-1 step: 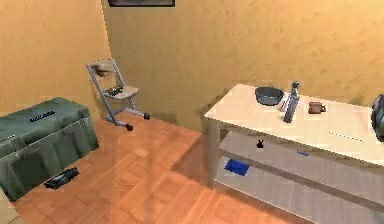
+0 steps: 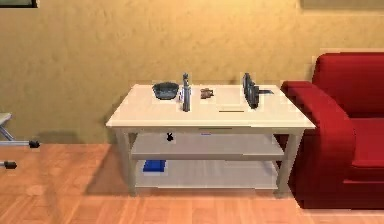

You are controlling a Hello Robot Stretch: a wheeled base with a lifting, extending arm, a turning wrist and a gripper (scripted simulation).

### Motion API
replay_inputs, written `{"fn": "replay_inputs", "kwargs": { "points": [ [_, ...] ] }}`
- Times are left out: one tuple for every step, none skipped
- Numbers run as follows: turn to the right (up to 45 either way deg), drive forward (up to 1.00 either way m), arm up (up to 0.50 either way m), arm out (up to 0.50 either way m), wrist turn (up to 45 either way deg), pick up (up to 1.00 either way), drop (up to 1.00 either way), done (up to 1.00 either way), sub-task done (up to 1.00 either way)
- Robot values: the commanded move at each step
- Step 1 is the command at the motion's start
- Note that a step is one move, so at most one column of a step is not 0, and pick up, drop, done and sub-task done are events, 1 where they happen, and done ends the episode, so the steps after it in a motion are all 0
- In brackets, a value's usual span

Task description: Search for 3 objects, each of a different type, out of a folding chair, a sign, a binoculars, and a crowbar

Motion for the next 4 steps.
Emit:
{"fn": "replay_inputs", "kwargs": {
  "points": [
    [0.0,0.5,0.0,0.0,0.0,0.0,0.0,0.0,0.0],
    [21.0,0.0,0.0,0.0,0.0,0.0,0.0,0.0,0.0],
    [0.0,0.0,0.0,0.0,0.0,0.0,0.0,0.0,1.0],
    [-15.0,0.0,0.0,0.0,0.0,0.0,0.0,0.0,0.0]
  ]
}}
